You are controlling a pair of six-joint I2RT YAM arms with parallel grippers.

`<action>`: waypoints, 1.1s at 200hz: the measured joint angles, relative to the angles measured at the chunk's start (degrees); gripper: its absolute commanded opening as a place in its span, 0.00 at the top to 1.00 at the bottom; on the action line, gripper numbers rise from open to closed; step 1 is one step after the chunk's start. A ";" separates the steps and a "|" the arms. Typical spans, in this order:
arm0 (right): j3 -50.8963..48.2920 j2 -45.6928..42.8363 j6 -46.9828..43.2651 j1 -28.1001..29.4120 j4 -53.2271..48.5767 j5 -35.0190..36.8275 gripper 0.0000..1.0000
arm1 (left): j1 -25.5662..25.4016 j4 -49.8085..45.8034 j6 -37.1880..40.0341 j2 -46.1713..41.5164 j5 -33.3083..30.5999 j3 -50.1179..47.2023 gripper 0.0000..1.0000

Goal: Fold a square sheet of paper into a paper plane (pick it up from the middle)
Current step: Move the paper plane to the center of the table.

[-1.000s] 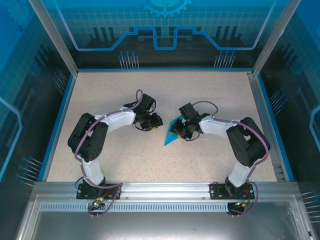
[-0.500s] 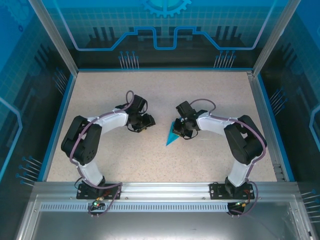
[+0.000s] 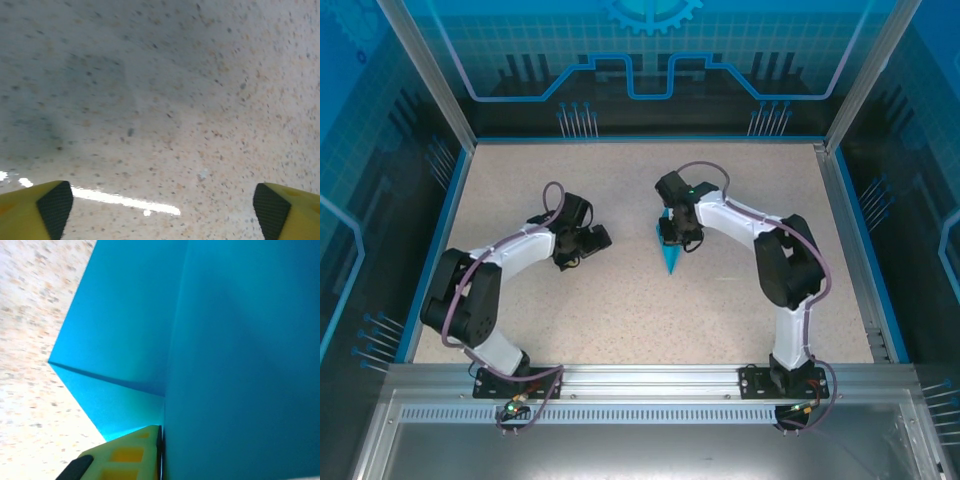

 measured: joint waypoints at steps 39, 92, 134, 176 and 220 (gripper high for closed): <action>3.23 3.91 -2.47 0.00 -2.58 1.33 0.76 | 0.35 -1.11 0.07 -2.16 -3.26 -0.33 0.02; 4.09 5.05 -0.94 0.00 -2.43 1.01 0.76 | 0.35 -1.31 0.07 -2.01 -3.48 -0.37 0.02; 5.84 7.80 1.77 0.00 -2.32 1.07 0.78 | 0.35 -1.36 0.07 -1.16 -3.45 -0.37 0.01; 5.92 8.98 3.67 0.00 -2.34 1.11 0.89 | 0.35 -1.46 0.07 -0.50 -3.45 -0.37 0.01; 9.27 9.35 3.63 -0.02 -3.17 3.28 0.92 | 0.35 -1.77 0.09 -0.44 -3.45 -0.37 0.02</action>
